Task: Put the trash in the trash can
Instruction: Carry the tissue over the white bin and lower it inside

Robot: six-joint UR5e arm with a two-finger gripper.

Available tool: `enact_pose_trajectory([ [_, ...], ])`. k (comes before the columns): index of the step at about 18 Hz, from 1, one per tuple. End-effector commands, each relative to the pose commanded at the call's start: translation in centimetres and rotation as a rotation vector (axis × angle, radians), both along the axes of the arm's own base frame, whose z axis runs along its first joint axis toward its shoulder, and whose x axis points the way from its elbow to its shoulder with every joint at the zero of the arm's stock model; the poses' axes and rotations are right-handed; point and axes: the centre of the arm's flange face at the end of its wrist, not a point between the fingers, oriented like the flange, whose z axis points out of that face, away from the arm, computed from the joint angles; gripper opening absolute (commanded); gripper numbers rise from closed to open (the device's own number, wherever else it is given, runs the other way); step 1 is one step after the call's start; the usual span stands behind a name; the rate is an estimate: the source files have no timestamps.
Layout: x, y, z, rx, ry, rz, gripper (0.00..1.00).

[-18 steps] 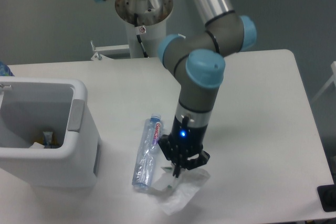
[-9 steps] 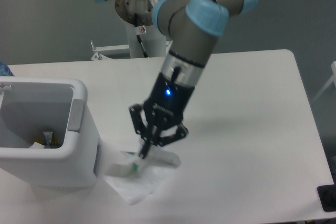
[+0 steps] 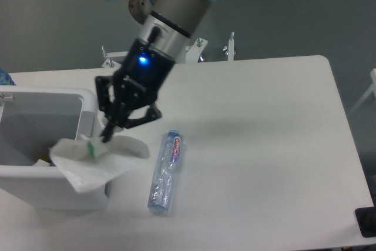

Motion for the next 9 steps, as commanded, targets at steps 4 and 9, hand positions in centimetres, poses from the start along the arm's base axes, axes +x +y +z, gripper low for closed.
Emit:
enact_pose_trajectory([
  [4, 2.7, 1.0, -0.6, -0.009, -0.008, -0.048, 1.00],
  [9, 3.1, 0.9, -1.0, -0.013, -0.009, -0.056, 1.00],
])
